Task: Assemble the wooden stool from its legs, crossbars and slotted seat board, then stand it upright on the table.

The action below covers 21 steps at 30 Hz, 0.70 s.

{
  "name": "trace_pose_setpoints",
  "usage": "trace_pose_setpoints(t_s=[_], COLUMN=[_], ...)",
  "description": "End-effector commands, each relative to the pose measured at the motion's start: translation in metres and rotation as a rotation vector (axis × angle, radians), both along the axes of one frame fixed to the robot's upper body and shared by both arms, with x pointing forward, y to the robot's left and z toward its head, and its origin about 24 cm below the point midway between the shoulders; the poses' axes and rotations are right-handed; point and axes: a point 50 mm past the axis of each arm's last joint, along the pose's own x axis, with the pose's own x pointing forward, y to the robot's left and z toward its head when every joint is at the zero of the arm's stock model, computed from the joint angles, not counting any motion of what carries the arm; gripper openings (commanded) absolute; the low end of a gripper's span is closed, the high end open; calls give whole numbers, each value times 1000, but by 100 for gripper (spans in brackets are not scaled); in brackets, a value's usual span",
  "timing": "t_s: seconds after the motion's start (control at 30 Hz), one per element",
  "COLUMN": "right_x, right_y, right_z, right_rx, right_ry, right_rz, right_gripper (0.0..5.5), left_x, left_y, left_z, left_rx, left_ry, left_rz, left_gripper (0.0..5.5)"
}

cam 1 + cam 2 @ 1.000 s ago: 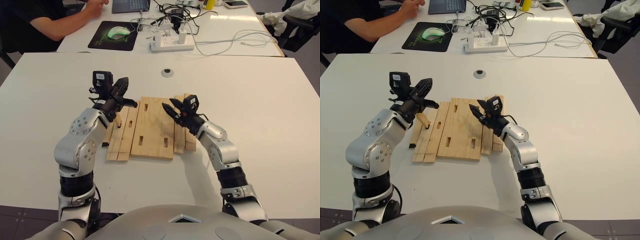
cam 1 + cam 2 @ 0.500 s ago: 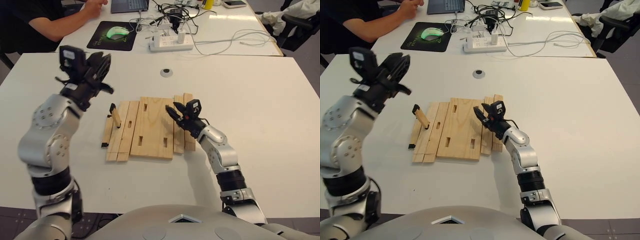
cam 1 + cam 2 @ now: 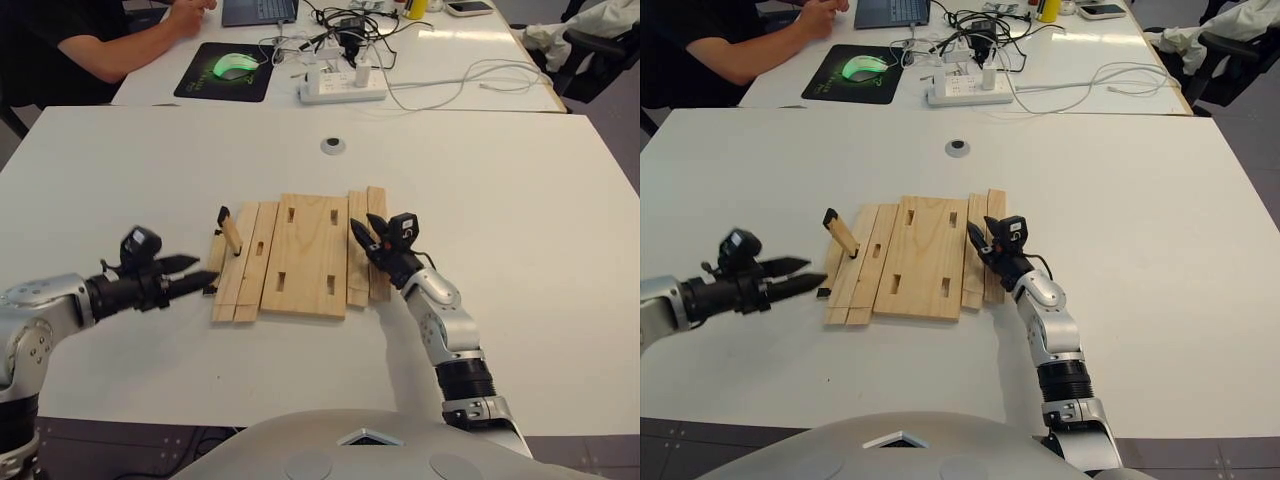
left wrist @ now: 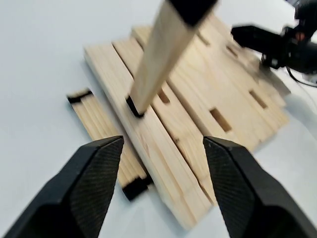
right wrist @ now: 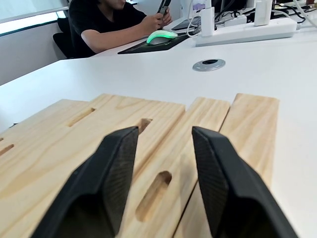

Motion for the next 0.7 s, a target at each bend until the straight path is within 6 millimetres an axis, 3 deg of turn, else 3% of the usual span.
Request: trace_pose_setpoints(t_s=[0.03, 0.4, 0.7], right_x=[0, 2, 2], right_y=[0, 5, 7], right_z=[3, 7, 11], right_rx=[-9, -14, -17], right_ry=[-14, -20, -23], right_rz=[-1, 30, 54], right_gripper=[199, 199, 199], left_x=[3, -2, -8], left_y=[-4, -35, -36], left_z=[0, -14, -22], left_rx=[77, 102, 222], left_ry=[24, 42, 26], left_rz=[15, 28, 7], left_gripper=[296, 296, 296])
